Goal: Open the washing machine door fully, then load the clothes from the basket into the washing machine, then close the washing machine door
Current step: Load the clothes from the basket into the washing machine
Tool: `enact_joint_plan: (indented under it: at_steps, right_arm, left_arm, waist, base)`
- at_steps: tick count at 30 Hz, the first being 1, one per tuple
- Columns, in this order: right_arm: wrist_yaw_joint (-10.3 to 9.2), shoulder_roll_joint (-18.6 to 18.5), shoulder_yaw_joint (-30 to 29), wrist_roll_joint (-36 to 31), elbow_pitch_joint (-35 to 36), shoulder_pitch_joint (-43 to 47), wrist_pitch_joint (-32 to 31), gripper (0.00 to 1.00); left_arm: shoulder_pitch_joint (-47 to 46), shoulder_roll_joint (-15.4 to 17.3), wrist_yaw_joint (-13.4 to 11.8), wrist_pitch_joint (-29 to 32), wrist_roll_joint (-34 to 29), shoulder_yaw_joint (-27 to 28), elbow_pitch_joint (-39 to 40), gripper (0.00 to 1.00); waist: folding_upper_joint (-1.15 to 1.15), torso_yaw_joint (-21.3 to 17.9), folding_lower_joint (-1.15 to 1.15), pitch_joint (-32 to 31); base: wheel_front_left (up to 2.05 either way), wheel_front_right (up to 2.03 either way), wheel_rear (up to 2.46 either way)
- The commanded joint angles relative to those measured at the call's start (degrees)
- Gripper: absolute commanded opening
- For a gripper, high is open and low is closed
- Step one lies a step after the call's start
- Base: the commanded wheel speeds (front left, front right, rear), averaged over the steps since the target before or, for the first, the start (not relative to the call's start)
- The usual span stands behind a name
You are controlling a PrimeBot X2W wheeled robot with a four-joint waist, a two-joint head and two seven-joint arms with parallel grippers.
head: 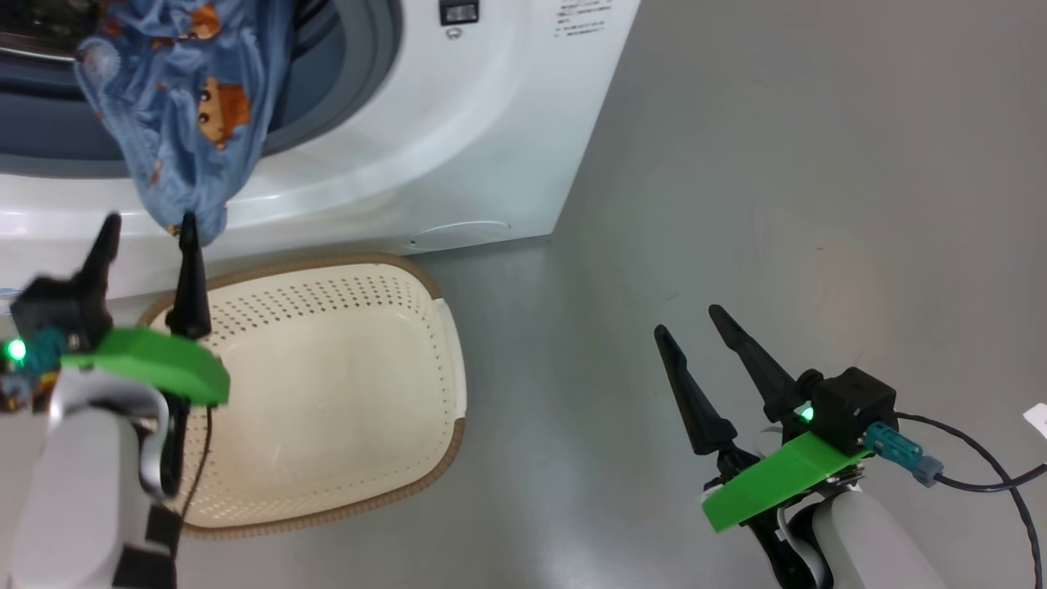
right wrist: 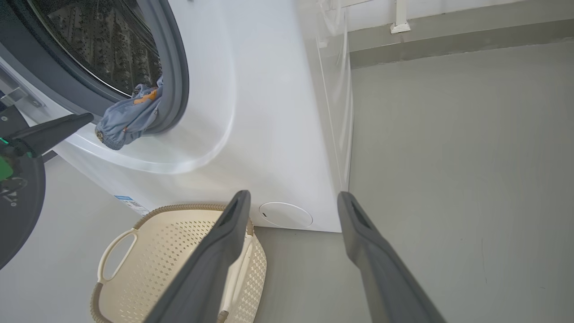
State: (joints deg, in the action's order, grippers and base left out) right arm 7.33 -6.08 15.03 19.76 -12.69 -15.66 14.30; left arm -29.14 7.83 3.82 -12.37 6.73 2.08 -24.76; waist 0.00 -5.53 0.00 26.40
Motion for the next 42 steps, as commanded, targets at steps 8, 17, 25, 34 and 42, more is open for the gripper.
enact_joint_plan:
  at_steps: [8,17,25,34,42]
  right_arm:
    - [0.16,0.5,1.9,0.5,0.9,-0.4,0.7,1.0]
    - [0.16,1.1,1.8,0.5,0.9,-0.7,0.7,1.0]
    - [0.16,1.2,1.3,0.3,0.9,-0.7,0.7,1.0]
    - [0.16,1.2,1.8,0.4,1.0,-0.8,0.7,1.0]
    - [0.16,1.2,2.7,0.7,1.0,-1.7,0.7,1.0]
  left_arm:
    - [-10.0,3.5,0.8,5.7,-0.9,-0.8,-9.2,1.0]
    - [-17.1,3.8,0.5,8.5,-0.3,-1.5,-17.3,0.96]
    - [-20.2,3.6,0.7,6.0,0.3,-2.3,-19.5,0.0]
    - [-26.3,4.6,0.4,0.2,-0.2,-3.2,-18.6,0.0]
    - [-33.0,6.9,0.1,-0.8,-0.9,-3.7,-19.4,0.0]
  waist:
    - [0.0,-1.7,0.0,1.2]
    - [0.0,-2.8,0.0,2.4]
    - [0.0,-2.1,0.0,2.5]
    - [0.0,-1.3,0.0,3.5]
    - [0.0,-2.8,0.0,5.7]
  base:
    - [0.0,0.0,0.0]
    - [0.0,0.0,0.0]
    - [0.0,0.0,0.0]
    - [0.0,0.0,0.0]
    - [0.0,0.0,0.0]
